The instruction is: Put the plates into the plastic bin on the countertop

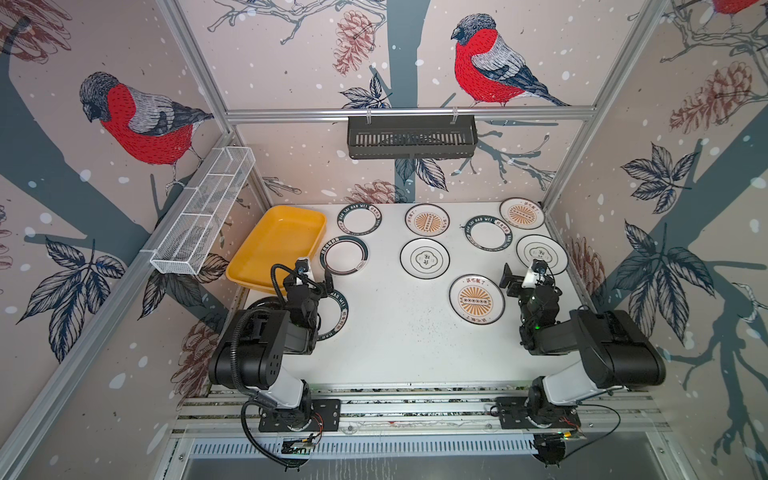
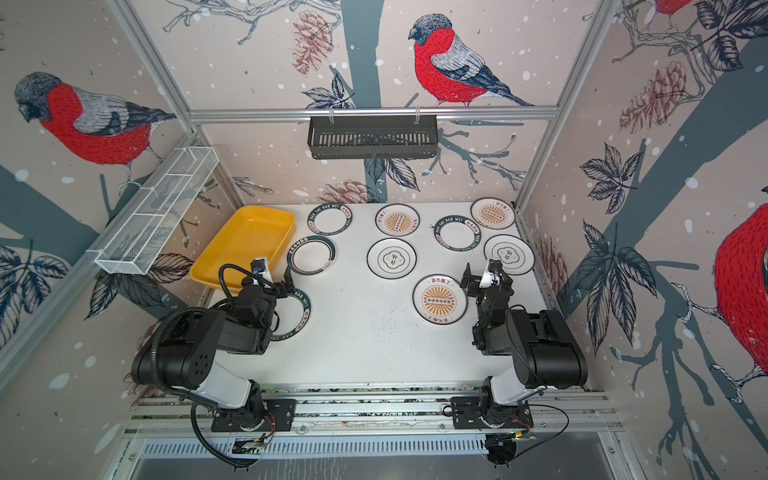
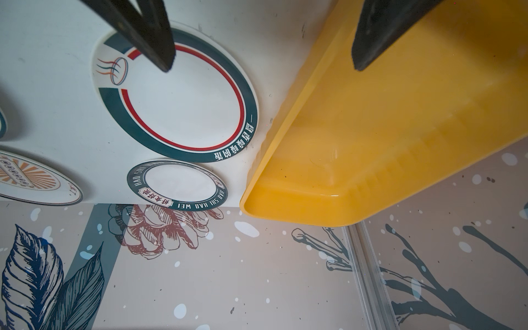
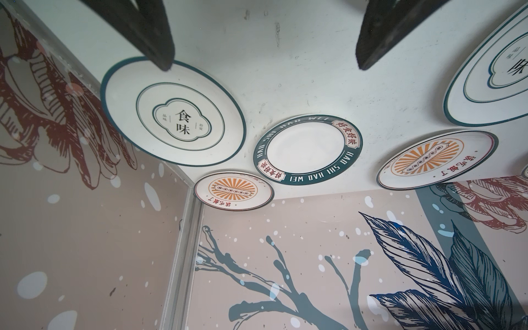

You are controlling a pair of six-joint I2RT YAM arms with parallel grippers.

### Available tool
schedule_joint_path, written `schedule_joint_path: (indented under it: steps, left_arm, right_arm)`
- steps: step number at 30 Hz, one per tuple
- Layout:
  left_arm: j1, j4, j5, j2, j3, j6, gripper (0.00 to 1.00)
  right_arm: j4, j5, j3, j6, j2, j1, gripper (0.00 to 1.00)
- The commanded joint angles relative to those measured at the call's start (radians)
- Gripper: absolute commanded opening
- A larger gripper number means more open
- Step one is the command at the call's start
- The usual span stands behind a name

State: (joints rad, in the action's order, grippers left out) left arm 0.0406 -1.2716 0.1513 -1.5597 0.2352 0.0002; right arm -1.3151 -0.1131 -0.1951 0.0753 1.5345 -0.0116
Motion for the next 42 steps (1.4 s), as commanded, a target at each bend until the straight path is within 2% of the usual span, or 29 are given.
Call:
schedule_joint_path:
  steps: [1, 30, 33, 35, 37, 40, 42]
  left_arm:
    - [-0.001, -0.036, -0.011, 0.003, -0.001, 0.007, 0.96]
    - [-0.001, -0.026, 0.013, 0.026, -0.001, -0.002, 0.96]
    - [0.0, 0.123, 0.026, 0.141, 0.032, -0.002, 0.96]
    - [0.006, 0.294, 0.034, 0.245, 0.086, -0.015, 0.96]
    - [0.006, 0.459, -0.009, 0.341, 0.147, -0.035, 0.96]
    - [0.018, 0.677, -0.088, 0.451, 0.249, -0.155, 0.96]
    - [0.05, 0.819, -0.083, 0.504, 0.317, -0.238, 0.96]
  right_arm:
    - [-0.012, -0.007, -0.003, -0.006, 0.001, -0.001, 0.99]
    - [-0.012, -0.007, -0.003, -0.002, 0.0, 0.002, 1.0]
    - [0.041, -0.054, -0.012, -0.004, -0.049, -0.013, 1.0]
    - [0.183, -0.092, -0.059, -0.022, -0.127, -0.036, 0.99]
    - [0.324, -0.12, -0.11, -0.038, -0.209, -0.072, 0.99]
    - [0.521, -0.029, -0.194, 0.078, -0.346, -0.102, 0.99]
    - [0.593, 0.034, -0.241, 0.233, -0.401, -0.131, 0.99]
